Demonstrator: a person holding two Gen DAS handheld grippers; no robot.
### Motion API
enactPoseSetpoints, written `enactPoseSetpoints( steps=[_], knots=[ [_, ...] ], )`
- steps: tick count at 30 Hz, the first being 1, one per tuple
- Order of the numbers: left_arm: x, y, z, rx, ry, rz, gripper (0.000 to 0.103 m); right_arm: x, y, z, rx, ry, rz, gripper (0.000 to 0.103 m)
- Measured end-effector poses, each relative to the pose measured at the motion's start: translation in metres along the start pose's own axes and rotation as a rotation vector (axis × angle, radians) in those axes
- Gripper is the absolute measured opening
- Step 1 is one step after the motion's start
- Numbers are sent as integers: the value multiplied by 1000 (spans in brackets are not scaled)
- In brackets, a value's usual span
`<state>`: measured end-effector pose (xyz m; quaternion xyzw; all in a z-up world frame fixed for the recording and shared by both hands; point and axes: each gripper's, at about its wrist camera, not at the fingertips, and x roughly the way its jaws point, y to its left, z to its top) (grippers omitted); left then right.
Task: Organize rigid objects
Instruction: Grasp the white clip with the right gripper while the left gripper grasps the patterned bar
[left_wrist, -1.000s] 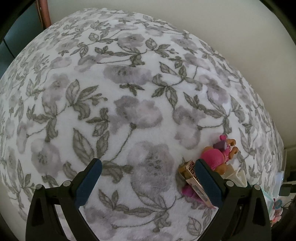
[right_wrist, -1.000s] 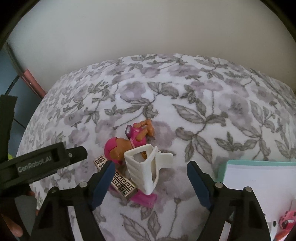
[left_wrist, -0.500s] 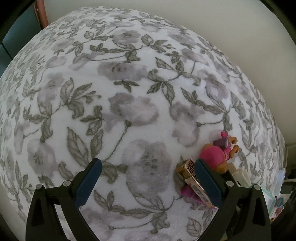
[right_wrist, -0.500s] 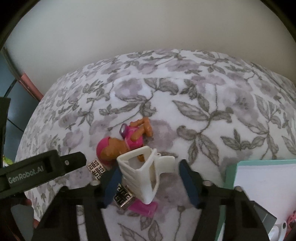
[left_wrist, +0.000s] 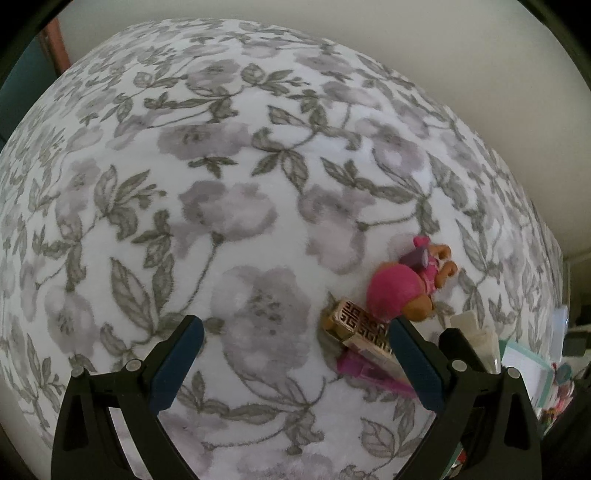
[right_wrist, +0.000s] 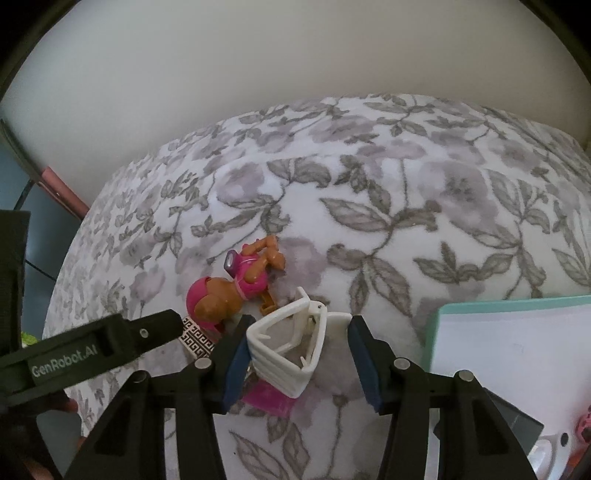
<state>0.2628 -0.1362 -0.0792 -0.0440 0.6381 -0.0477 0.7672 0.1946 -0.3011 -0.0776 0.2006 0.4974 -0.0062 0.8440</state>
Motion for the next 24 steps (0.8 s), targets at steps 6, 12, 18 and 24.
enactPoseSetpoints(
  steps=[6, 12, 18, 24],
  knots=[
    [0, -8, -4, 37, 5, -11, 100, -8, -5, -2, 7, 7, 10, 54],
    [-1, -9, -5, 40, 15, -59, 100, -18, -6, -2, 4, -1, 15, 54],
    [0, -8, -7, 50, 26, -102, 100, -34, -16, 6, 34, -13, 9, 54],
    [2, -26, -9, 143, 24, -112, 100, -50, -21, 13, 37, -44, -18, 54]
  ],
)
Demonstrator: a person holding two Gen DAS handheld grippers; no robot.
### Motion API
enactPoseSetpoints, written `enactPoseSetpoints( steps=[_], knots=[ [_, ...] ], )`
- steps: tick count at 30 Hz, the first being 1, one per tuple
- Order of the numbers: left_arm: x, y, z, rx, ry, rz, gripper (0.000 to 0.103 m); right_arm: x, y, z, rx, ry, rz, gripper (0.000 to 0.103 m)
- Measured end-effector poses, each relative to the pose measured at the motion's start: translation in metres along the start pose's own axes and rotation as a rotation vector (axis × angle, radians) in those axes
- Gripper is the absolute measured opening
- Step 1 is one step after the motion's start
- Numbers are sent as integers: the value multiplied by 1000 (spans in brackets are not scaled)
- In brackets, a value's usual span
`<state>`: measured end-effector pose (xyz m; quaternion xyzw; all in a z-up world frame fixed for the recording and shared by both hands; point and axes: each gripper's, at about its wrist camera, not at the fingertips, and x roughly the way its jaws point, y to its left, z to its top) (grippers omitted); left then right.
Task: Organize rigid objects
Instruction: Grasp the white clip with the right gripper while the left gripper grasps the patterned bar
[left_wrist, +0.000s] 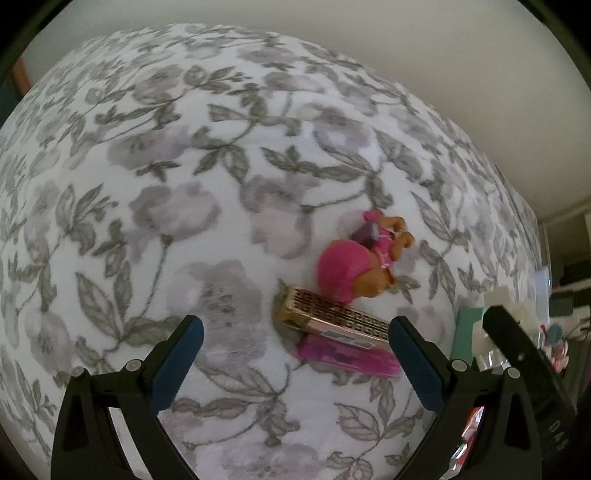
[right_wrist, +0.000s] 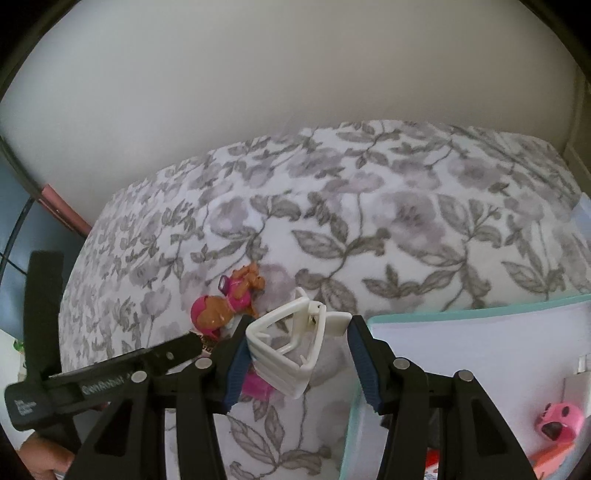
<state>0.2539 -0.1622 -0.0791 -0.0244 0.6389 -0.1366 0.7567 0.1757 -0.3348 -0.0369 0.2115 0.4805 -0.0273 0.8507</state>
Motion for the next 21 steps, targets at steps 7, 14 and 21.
enactPoseSetpoints(
  steps=[7, 14, 21],
  knots=[
    [11, -26, -3, 124, 2, 18, 100, -4, -9, 1, 14, 11, -17, 54],
    [24, -36, -2, 167, 2, 36, 100, -2, -13, 0, 27, 18, -21, 54],
    [36, -41, -6, 209, 0, 72, 100, -1, -14, 0, 32, 26, -20, 54]
  ],
)
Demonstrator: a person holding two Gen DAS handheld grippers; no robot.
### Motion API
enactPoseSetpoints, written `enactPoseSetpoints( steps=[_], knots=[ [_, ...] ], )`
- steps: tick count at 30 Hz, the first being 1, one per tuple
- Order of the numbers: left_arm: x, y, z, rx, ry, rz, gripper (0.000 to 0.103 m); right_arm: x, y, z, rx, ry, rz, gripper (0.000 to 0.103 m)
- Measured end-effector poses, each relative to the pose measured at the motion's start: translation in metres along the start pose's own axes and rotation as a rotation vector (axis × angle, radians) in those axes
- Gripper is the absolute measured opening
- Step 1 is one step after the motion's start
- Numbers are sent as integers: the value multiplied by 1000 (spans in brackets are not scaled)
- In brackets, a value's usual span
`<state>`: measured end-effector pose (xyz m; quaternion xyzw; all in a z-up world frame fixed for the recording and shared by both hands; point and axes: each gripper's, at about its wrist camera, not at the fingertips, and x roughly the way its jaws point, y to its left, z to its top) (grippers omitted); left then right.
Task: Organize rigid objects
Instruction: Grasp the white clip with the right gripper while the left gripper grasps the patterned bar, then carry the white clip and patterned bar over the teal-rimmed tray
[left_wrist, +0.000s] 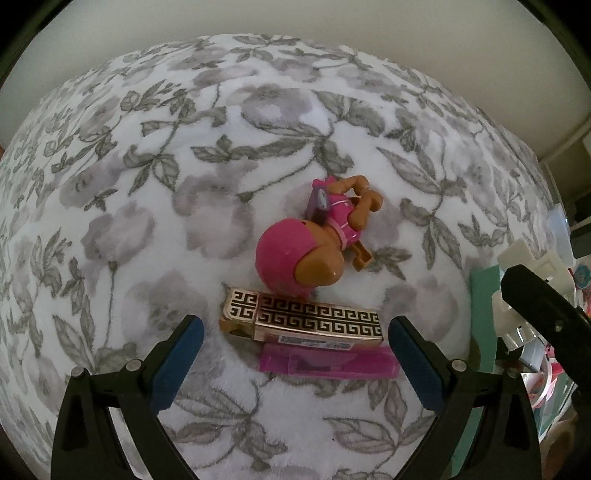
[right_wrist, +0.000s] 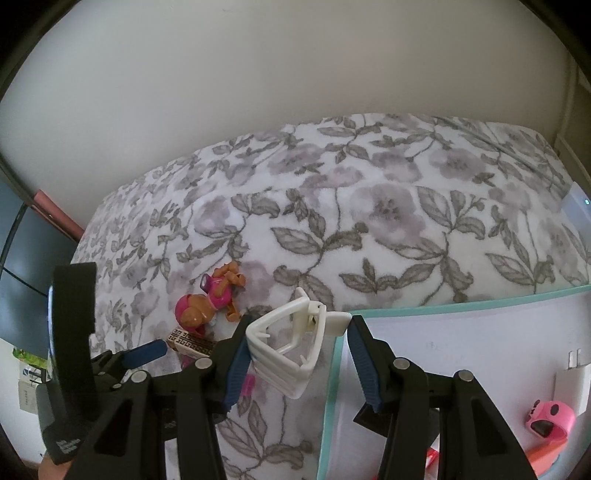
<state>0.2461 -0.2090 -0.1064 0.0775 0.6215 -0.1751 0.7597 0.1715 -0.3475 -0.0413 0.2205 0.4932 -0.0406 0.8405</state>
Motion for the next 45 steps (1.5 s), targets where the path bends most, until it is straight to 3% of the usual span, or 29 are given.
enactPoseSetpoints(
  steps=[9, 11, 15, 24, 36, 45],
  knots=[
    [6, -10, 0, 47, -24, 30, 99, 4, -2, -2, 6, 15, 3, 54],
    [6, -12, 0, 53, -29, 35, 90, 5, -2, -2, 7, 15, 4, 54],
    [1, -9, 0, 44, -29, 19, 83, 5, -2, -2, 5, 18, 3, 54],
    [-5, 2, 1, 10, -36, -8, 83, 8, -4, -3, 12, 29, 2, 54],
    [-76, 10, 9, -2, -161, -61, 83, -22, -6, 4, 13, -31, -2, 54],
    [-116, -35, 7, 50, -242, -109, 83, -54, -38, 8, 72, -64, -53, 54]
  ],
)
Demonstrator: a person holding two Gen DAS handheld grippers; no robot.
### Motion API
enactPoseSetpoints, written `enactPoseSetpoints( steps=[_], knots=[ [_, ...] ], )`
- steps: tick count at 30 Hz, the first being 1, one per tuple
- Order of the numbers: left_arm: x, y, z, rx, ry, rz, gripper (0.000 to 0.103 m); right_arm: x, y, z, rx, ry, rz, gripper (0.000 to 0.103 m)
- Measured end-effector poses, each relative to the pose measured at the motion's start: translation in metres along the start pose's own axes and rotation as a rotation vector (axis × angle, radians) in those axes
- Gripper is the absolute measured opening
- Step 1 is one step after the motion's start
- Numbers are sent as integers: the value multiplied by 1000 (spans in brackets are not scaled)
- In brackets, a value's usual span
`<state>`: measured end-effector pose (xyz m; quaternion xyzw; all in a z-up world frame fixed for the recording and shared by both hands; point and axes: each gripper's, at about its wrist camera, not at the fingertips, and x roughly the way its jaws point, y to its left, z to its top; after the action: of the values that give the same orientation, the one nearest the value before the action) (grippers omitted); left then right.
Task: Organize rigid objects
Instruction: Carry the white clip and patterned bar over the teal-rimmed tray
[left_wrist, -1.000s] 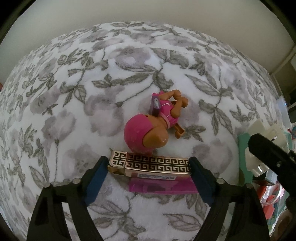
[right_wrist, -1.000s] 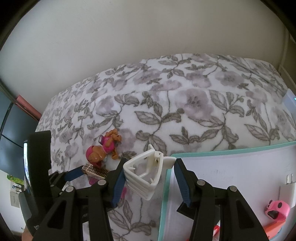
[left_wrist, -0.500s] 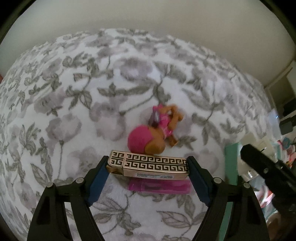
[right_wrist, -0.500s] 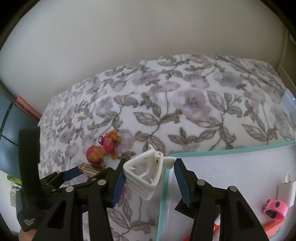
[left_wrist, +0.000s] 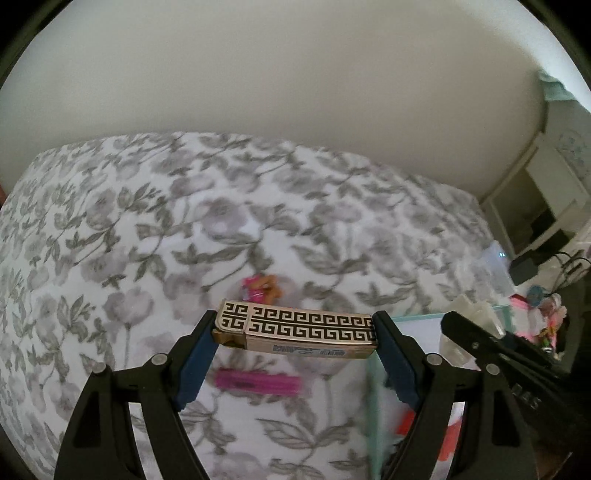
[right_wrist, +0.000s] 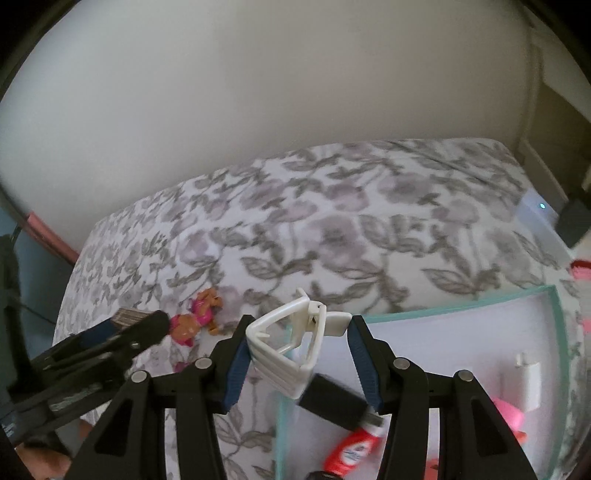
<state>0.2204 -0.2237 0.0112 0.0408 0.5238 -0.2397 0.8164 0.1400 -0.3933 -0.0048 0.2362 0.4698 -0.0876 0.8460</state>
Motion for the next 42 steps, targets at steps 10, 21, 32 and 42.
enactPoseSetpoints(
  steps=[10, 21, 32, 42],
  knots=[
    [0, -48, 0, 49, 4, -54, 83, -20, -65, 0, 112, 15, -92, 54],
    [19, -99, -9, 89, 30, -100, 83, -25, -114, -9, 178, 60, -182, 54],
    [41, -133, -20, 170, 62, -102, 83, -24, -132, -14, 218, 68, -183, 54],
    [64, -139, -30, 200, 111, -77, 83, -16, -141, -17, 235, 81, -188, 54]
  ],
)
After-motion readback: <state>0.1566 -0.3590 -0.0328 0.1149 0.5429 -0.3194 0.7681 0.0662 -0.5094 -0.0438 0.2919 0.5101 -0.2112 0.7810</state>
